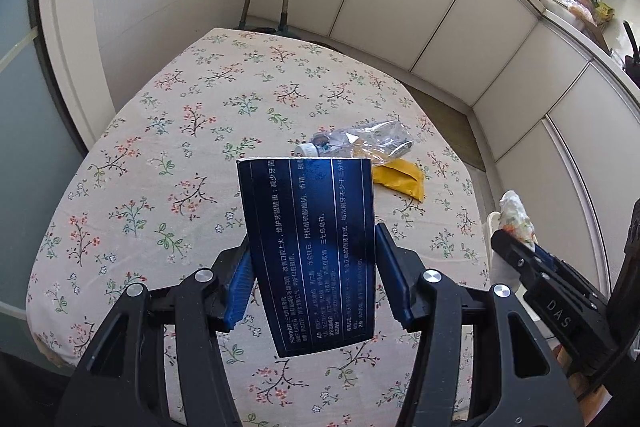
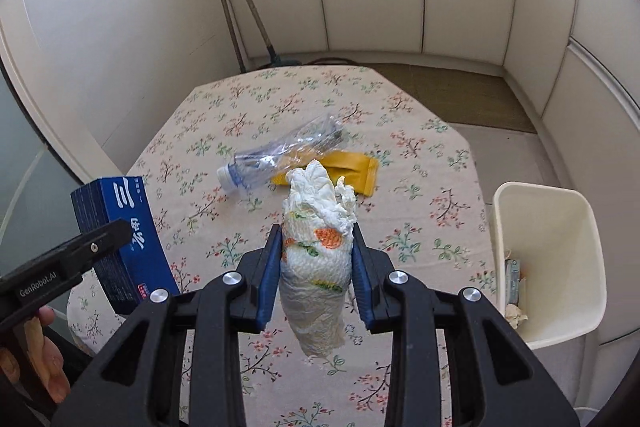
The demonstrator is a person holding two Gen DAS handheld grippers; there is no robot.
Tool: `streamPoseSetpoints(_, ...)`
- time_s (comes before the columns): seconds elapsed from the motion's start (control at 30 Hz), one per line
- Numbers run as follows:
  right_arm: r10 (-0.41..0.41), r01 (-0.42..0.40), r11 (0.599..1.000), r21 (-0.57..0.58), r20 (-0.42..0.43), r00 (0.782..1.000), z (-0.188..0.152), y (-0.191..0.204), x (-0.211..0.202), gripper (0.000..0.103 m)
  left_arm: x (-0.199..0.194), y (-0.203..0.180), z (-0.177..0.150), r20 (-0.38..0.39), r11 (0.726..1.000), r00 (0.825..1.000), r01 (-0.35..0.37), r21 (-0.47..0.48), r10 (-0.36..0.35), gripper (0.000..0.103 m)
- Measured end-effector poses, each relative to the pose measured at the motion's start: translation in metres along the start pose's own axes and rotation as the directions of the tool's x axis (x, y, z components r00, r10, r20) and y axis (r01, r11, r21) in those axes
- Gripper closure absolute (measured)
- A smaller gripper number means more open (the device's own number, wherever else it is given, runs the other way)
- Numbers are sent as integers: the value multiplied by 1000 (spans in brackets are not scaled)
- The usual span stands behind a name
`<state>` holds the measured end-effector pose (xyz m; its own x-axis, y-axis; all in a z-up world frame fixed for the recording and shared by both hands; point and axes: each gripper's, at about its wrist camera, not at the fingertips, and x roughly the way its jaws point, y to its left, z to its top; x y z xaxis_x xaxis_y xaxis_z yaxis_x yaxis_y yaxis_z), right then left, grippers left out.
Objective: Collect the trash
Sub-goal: 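Carry the tissue bundle to the white bin and open the right gripper while the left carries the blue box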
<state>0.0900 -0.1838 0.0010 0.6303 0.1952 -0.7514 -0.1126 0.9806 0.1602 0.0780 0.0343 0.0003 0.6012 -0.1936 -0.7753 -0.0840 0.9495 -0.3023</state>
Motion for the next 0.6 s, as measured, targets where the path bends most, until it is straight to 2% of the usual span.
streamPoseSetpoints(0.3,-116,105,990,96,118,986,18,-64,-30,71,11,-42,5,-10,997,999,45,65,-44,50)
streamPoseSetpoints(0.6,-256,219,954,207,173,951,29,-133,-44,70,25,-82,8,-22,989,997,71,126,-69,50)
